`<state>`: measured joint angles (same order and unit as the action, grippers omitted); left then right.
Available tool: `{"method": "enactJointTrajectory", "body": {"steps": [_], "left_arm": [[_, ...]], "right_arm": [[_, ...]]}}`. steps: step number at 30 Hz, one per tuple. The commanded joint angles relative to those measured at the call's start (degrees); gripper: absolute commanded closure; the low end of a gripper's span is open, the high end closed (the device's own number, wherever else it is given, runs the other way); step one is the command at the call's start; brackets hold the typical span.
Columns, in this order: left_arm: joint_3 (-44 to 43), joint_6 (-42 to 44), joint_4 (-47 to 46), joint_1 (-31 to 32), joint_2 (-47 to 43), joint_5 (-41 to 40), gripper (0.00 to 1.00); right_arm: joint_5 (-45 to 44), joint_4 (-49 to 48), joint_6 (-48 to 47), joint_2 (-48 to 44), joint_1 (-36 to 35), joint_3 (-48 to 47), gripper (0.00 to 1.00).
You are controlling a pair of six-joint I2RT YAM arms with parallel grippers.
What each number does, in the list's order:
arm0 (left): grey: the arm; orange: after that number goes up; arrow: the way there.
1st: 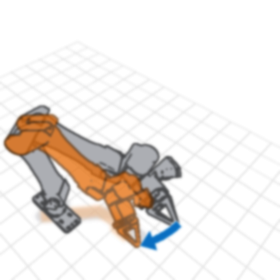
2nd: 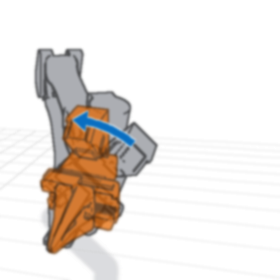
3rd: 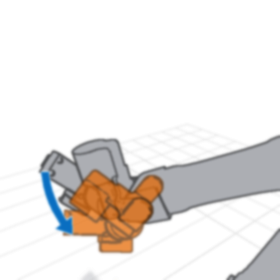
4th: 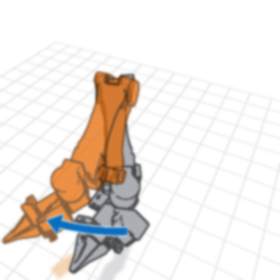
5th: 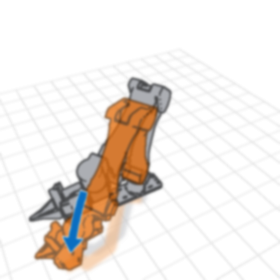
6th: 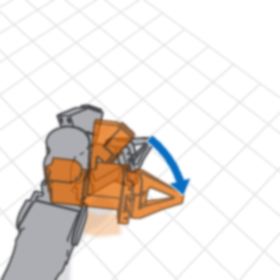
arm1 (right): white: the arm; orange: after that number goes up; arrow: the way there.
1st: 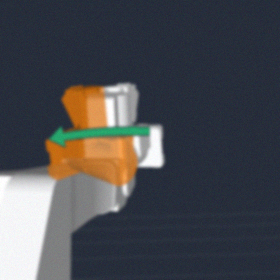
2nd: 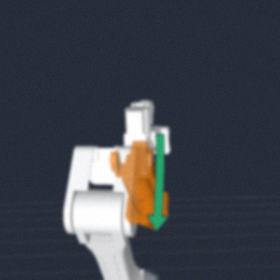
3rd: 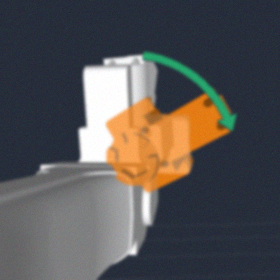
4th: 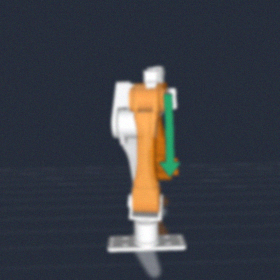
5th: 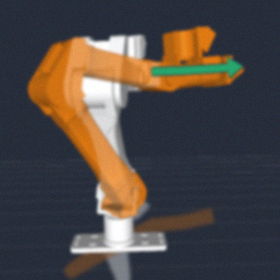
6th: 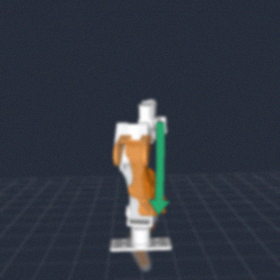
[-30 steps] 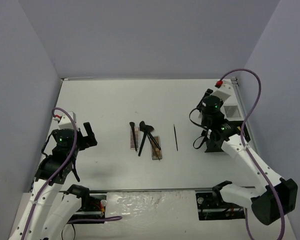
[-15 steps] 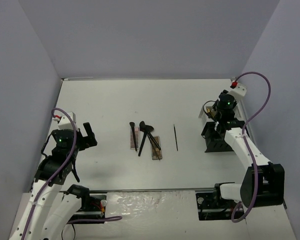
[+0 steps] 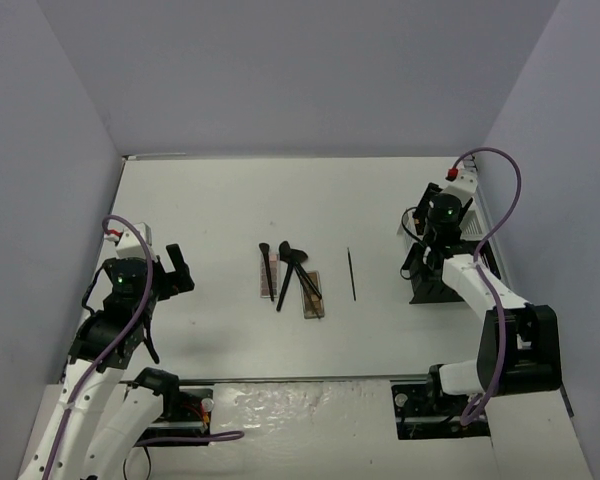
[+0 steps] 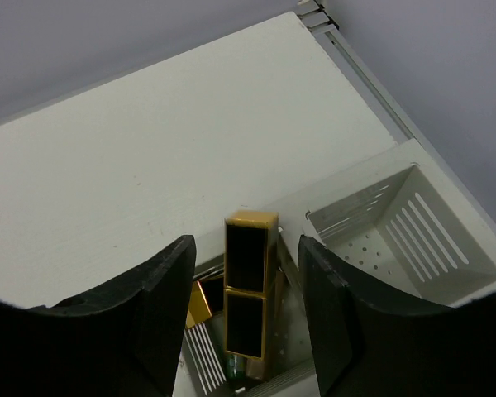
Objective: Organize the makeup
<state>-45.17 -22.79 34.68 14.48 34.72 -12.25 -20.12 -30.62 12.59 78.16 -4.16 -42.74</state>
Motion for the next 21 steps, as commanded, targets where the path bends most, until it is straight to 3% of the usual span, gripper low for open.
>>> {"method": "enactJointTrajectory", "body": {"steps": [1,5,9,13,21], "left_arm": [[-1.2,-0.5,-2.2,-0.4,0.4,-0.1,0.03],[-1.3,-0.4,-2.2,-0.4,0.4,-0.1,0.03],[-1.2,-0.4,-2.2,-0.4,0.5,-0.1,0.03],[-1.3,-0.4,-2.2,-0.5,0.6,-0.1,0.03],[-1.2,-0.4,-2.1,-0.5,1.0,0.1,0.03]], "right_arm": [[3.6,-2.9,-1.9,-3.7,-0.5,-1.4,0.45],[6.1,1.5,-2.3,-7.7,-1.9,-1.9,0.37],[9.3,9.8,-3.4,-10.8,-6.9,-4.5,0.37],[12.2,17.5,-3.0,-10.2,-13.4,-7.4,0.41],[11.8,25.6,4.4,-0.2,-25.2,-9.7,0.52]]}}
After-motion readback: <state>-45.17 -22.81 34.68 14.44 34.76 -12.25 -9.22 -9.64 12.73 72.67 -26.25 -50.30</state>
